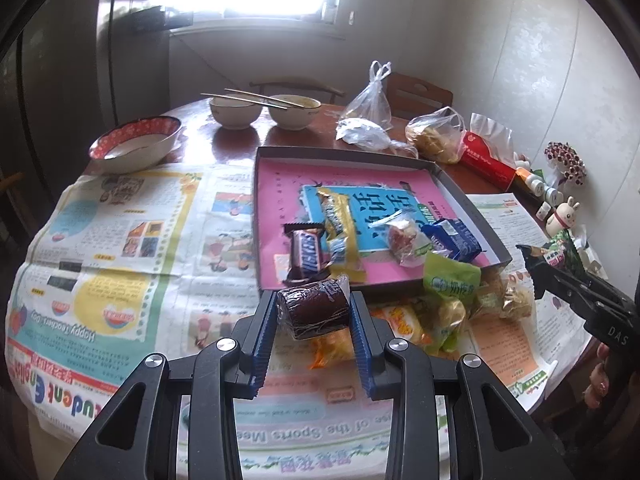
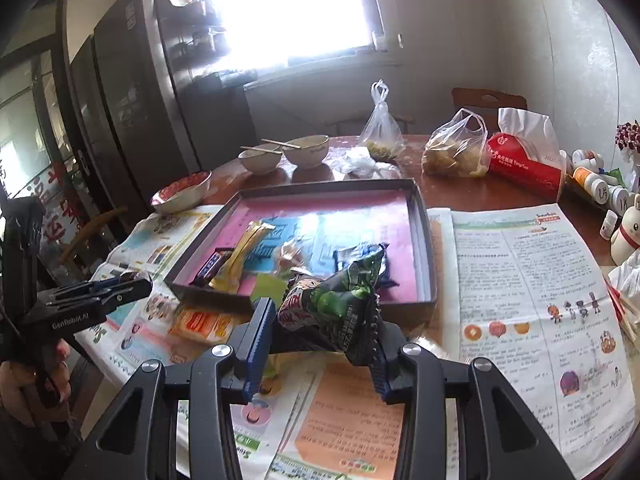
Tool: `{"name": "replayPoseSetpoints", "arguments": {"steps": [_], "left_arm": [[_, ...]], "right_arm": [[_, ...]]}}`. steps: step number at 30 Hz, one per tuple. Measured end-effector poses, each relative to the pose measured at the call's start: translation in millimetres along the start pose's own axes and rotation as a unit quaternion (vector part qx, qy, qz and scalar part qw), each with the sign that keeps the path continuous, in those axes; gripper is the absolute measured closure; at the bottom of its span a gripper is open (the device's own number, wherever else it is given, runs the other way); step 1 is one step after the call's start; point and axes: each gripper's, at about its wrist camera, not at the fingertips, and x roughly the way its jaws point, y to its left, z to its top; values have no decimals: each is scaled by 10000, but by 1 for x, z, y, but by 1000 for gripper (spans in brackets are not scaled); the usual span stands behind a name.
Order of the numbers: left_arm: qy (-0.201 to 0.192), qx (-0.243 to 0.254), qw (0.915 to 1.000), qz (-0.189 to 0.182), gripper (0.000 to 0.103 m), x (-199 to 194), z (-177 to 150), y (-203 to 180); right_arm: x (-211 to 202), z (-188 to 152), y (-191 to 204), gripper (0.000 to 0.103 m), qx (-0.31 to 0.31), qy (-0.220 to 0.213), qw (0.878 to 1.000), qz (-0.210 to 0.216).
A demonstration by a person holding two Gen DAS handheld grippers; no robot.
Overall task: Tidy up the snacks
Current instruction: 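Carry the brown cake and green candy over the tray with both tools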
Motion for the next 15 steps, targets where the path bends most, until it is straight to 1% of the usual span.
{"name": "replayPoseSetpoints", "arguments": {"steps": [9,15], "left_arm": [[61,130,9999,-81,67,23,18,-18],[123,221,9995,-169,67,43,32,-29]], "right_arm": [[11,18,-13,60,64,-77,9999,-48],[26,28,-23,60,142,-29,9998,-108]]}}
